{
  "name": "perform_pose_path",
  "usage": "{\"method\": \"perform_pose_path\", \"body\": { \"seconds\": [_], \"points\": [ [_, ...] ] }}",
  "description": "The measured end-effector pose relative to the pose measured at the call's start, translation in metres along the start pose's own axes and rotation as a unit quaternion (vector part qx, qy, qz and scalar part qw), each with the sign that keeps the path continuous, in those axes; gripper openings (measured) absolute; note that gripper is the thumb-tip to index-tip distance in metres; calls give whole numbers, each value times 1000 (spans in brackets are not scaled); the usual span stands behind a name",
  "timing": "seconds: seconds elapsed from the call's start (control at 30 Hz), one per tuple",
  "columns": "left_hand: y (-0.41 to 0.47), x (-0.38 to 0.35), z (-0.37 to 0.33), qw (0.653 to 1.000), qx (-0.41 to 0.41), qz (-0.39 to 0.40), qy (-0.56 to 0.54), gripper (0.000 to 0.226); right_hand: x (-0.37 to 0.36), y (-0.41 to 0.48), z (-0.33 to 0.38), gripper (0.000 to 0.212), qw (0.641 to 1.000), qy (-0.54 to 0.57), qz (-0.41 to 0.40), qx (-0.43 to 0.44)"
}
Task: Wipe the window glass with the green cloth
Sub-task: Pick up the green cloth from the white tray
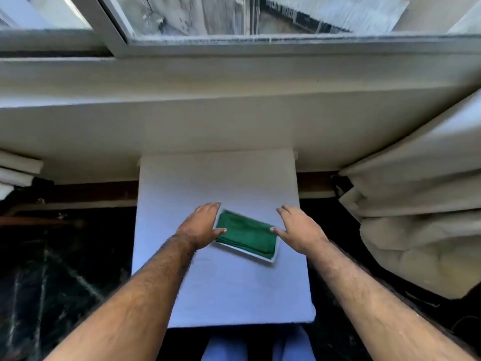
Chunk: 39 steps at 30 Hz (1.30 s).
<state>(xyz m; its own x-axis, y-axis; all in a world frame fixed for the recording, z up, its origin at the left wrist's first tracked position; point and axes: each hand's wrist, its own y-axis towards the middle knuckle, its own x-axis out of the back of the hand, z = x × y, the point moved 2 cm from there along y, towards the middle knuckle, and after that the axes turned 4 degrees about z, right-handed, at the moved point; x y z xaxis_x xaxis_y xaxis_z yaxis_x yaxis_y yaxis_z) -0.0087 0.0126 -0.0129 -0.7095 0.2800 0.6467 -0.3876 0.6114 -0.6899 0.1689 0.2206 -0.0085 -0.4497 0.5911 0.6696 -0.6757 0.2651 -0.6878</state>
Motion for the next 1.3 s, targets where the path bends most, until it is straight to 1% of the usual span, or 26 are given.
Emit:
{"method": "perform_pose_path", "body": {
  "seconds": [0.1,0.2,0.27,0.37,0.47,0.53,0.6,0.73,0.87,0.97,1.07,1.13,1.23,1.3],
  "points": [
    [23,-28,10,1000,9,21,1,82,-31,21,-5,57,1000,7,13,-10],
    [45,-53,15,999,11,34,32,77,-61,41,-8,48,1000,0,11,-18],
    [52,-58,15,997,8,15,78,70,-70,47,-9,44,1000,-10,-3,-27],
    [68,-73,23,985,5,11,171,60,-93,63,-10,35,999,-17,-2,-37],
    [82,-81,24,977,-6,-15,212,53,-105,73,-10,29,999,-27,-15,-42],
    [89,-82,22,975,-8,-45,219,46,-109,77,-10,27,998,-34,-33,-50],
    [94,-83,20,973,-3,-58,222,38,-113,80,-8,30,996,-43,-48,-55],
    [102,-86,20,973,15,-73,220,34,-120,84,-6,33,995,-46,-73,-56],
    [103,-86,21,982,26,-84,168,31,-122,86,-8,36,994,-23,-86,-57],
    [96,-84,21,992,40,-89,83,26,-120,87,-7,35,995,-4,-70,-67],
    [87,-83,23,993,73,-93,-11,20,-113,82,-6,37,996,16,-45,-76],
    [81,-79,23,989,88,-87,-75,24,-106,76,-6,33,996,24,-41,-75],
    [69,-64,20,982,104,-72,-142,27,-89,64,-4,24,996,40,-37,-65],
    [59,-53,18,974,108,-76,-182,30,-76,54,-4,17,995,76,-21,-68]
  ]
}}
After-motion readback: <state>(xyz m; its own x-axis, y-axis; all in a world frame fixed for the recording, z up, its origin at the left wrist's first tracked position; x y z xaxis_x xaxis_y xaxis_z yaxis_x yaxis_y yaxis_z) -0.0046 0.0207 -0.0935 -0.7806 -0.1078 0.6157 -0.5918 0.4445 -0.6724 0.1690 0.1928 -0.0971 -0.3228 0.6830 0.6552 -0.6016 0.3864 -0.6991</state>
